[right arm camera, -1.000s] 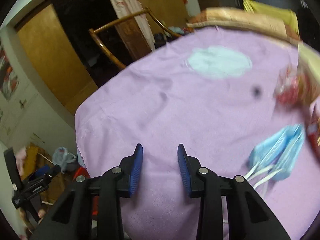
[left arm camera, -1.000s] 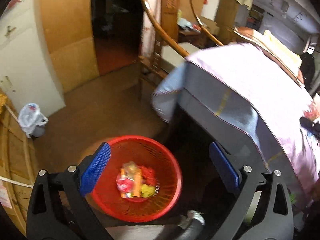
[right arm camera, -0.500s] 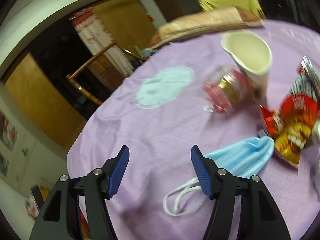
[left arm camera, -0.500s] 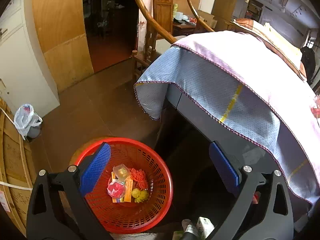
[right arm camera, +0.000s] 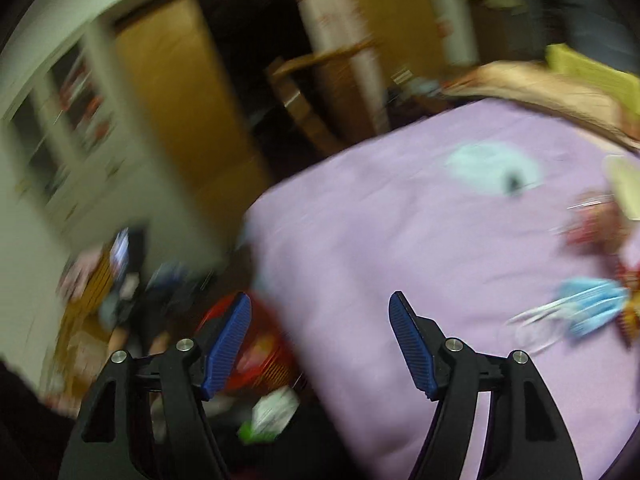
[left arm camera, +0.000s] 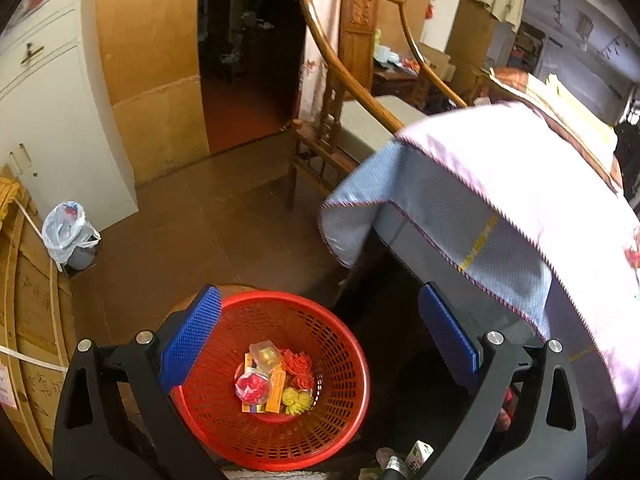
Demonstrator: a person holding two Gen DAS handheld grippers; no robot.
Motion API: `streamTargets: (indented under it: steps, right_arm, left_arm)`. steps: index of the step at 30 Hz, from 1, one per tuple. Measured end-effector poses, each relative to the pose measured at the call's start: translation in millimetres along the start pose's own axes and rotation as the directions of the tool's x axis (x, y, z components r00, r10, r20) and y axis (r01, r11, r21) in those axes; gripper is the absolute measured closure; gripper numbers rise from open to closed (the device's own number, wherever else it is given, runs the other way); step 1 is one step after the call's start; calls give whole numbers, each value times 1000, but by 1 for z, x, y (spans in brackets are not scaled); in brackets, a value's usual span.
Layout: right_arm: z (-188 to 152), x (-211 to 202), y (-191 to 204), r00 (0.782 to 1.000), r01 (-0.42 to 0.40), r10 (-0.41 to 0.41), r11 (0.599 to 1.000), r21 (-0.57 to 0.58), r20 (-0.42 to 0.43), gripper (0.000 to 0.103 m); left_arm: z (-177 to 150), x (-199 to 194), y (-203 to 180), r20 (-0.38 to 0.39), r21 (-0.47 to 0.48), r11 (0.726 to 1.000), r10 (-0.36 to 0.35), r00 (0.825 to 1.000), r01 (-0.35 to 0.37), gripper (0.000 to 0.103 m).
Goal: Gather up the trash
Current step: 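Lower the green milk carton into the wastebasket and open the right gripper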
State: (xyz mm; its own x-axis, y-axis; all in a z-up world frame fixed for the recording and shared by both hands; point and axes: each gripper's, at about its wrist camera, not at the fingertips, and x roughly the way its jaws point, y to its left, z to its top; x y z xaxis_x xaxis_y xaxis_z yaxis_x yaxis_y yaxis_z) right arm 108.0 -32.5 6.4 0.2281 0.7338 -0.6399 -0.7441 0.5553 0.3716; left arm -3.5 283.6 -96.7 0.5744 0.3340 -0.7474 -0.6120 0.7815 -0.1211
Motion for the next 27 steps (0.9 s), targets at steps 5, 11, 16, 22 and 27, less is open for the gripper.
streamTargets:
  steps: [5, 11, 16, 22, 27]
  right_arm:
    - [-38, 63, 53, 944, -120, 88, 989, -84, -318, 33]
    - [-93, 145, 63, 819, -121, 60, 990, -69, -570, 33]
    - [-99, 172, 55, 782, -101, 71, 995, -13, -620, 41]
    - [-113, 194, 58, 746, -64, 42, 998, -9, -665, 47]
    - [-122, 195, 41, 738, -12, 10, 1000, 3, -674, 86]
  left_arm:
    - [6, -19, 6, 58, -4, 1000, 6, 998, -6, 8]
    - [10, -30, 10, 91, -8, 1000, -2, 996, 2, 8]
    - [15, -31, 19, 108, -34, 999, -4, 994, 8, 8]
    - [13, -21, 19, 88, -28, 1000, 12, 996, -10, 8]
    - [13, -19, 17, 91, -11, 999, 46, 995, -45, 8]
